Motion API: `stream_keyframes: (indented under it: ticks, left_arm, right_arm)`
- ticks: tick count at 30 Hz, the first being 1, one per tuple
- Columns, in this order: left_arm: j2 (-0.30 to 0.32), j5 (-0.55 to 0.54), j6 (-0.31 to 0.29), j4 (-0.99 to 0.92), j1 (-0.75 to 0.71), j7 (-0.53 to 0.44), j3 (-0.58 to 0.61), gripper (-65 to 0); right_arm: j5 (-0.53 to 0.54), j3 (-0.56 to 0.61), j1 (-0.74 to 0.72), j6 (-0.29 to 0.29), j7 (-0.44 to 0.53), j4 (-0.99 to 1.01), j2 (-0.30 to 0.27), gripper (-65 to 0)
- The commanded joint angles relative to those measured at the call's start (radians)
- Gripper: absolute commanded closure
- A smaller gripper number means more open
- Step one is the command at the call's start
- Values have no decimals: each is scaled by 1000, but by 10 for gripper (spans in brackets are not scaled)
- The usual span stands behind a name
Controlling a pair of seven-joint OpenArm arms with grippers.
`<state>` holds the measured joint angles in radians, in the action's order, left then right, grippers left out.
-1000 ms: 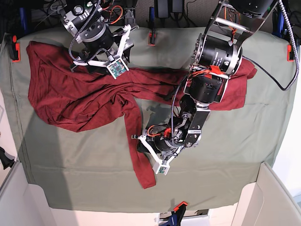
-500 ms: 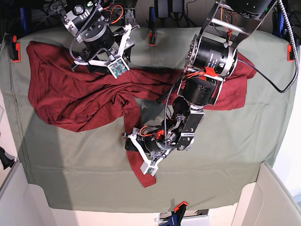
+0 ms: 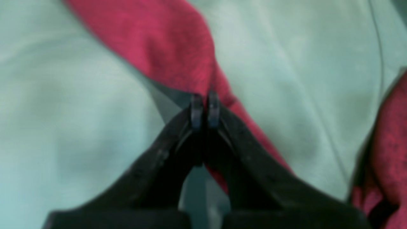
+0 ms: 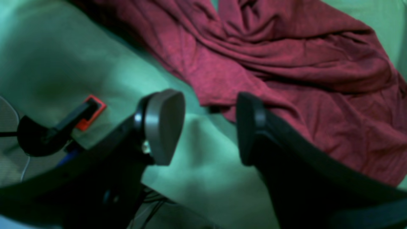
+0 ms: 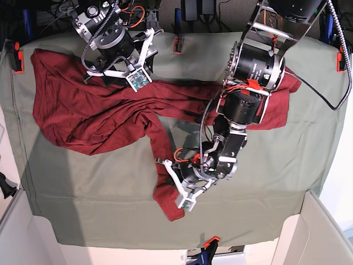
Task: Fold the T-shirt properly
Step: 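Grasp the red sleeve cuff with the left gripper, then drag the held sleeve with the left gripper toward the shirt's hem end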
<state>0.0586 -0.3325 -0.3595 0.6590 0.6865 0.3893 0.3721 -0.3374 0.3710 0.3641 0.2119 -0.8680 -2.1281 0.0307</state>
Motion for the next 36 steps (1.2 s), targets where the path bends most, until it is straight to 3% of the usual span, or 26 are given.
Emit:
stream_keyframes:
  ticks: [1,9,18,22,26,27,31,32,36]
  left_arm:
    - [29,-28,-5,49,32,4,-4,0]
    - [219,-171,-57,420,-126,212,-4,0]
    - [402,-211,-58,830,-356,276,-4,0]
    - [463,-265,-128,943,-442,286,-4,0]
    - [474,-288,-161,982,-491,320,-4,0]
    - [473,-288,-161,982,-493,319,-4,-16]
    - [473,-248,-161,982,-478,317,-4,-349]
    - [473,-232,-160,982,-470,311,-4,-385]
    - [470,-198,-122,982,-416,288,-4,-391]
  right_arm:
    - [0,2,0,-6,19,-23,-1,-312]
    - [5,2,-4,-7,30,-23,-48,-312]
    - [4,2,-3,-25,30,-23,-105,-312]
    - [4,2,-3,-26,30,-23,-114,-312]
    - [4,2,-4,-26,31,-23,-114,-312]
    - [5,2,-4,-26,31,-23,-114,-312]
    - [5,2,-4,-26,31,-23,-114,-312]
    - [4,2,-3,-26,31,-23,-114,-312]
    - [5,2,-3,-26,30,-23,-114,-312]
